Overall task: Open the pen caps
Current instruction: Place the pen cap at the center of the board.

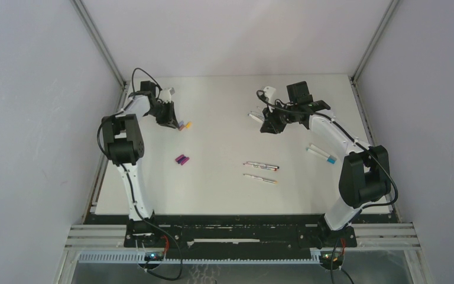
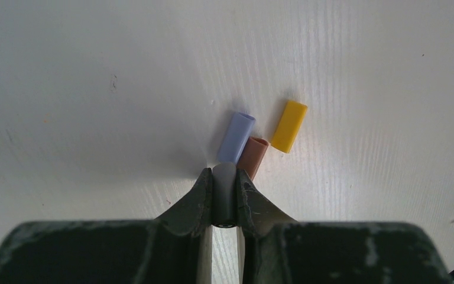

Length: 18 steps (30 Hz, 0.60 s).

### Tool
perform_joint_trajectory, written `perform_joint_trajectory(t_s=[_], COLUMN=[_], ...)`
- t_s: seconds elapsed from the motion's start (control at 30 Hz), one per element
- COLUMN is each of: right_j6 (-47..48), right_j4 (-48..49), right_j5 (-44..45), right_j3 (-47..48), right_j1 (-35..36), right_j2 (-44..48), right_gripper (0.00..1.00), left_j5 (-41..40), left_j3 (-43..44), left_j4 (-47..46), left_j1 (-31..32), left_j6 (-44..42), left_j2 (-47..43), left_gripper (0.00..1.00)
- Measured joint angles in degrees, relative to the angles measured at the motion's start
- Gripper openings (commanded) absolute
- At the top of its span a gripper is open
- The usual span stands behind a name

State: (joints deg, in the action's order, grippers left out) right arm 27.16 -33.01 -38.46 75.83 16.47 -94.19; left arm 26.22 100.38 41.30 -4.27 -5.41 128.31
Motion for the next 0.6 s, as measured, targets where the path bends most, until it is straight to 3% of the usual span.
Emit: perform_joint_trajectory(t_s=[0.6], right_j6=[-0.02], right_j4=[0.00], right_j5=[-0.20], right_j3=[0.00], right_j1=[0.00], right_j2=[0.00], right_gripper=[0.00], left_j5=[0.96], left_j3=[0.00], left_j4=[0.00], left_j1=[-0.42], left_j6=[0.33], left_j2=[0.00], left_gripper=[0.28])
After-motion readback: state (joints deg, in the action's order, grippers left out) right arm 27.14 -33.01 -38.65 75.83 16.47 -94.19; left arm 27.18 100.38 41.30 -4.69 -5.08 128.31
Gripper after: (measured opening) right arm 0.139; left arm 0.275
